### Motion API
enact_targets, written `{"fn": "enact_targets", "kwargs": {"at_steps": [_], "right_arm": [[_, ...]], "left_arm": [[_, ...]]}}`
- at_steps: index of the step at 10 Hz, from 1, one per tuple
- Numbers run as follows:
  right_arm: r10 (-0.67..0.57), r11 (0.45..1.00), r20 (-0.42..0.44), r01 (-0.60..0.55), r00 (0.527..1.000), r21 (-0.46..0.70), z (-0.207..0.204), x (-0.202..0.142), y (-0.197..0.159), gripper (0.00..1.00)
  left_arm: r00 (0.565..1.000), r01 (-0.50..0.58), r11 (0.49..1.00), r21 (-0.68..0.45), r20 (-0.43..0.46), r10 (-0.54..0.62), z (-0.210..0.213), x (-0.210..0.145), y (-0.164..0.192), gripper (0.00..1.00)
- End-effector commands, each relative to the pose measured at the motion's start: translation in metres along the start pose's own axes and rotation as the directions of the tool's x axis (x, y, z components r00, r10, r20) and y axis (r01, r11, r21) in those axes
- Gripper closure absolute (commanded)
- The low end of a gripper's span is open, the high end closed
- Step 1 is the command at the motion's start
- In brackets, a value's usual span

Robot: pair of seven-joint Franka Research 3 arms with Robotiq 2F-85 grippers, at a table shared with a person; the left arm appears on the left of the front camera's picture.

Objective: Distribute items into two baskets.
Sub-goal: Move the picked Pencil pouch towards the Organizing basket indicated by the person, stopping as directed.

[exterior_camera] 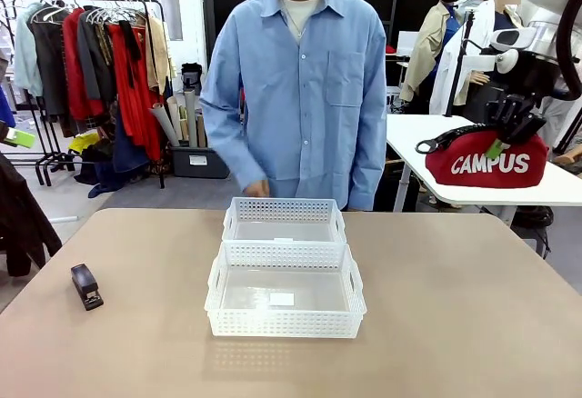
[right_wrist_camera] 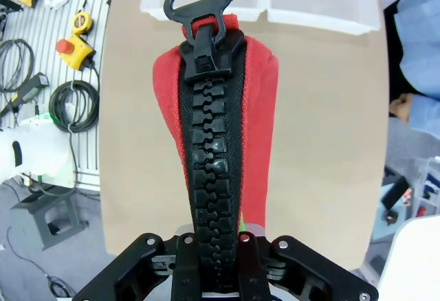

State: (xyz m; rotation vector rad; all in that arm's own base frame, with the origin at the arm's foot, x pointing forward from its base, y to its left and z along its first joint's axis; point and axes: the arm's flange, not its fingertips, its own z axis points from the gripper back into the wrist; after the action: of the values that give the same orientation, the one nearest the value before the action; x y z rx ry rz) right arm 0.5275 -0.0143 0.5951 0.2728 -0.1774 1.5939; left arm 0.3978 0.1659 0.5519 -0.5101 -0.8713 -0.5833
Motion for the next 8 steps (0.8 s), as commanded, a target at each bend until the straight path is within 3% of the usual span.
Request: {"fn": "enact_targets", "kwargs": {"at_steps": [1,8], "right_arm": [[0.004,1.0,0.005,-0.004,1.0,-0.02,0.0034,0.0019,0.0003,1.0],[0.004,1.0,0.005,-0.004,1.0,-0.02,0.0034,0.0019,0.0003,1.0]], "left_arm": [[1.0,0.005,1.0,-0.011,0.02,-0.005,0.0005,-0.0002,-0.0001,0.0],[1.0,0.005,1.0,-0.011,0.02,-0.005,0.0005,-0.0002,-0.0001,0.0]]}}
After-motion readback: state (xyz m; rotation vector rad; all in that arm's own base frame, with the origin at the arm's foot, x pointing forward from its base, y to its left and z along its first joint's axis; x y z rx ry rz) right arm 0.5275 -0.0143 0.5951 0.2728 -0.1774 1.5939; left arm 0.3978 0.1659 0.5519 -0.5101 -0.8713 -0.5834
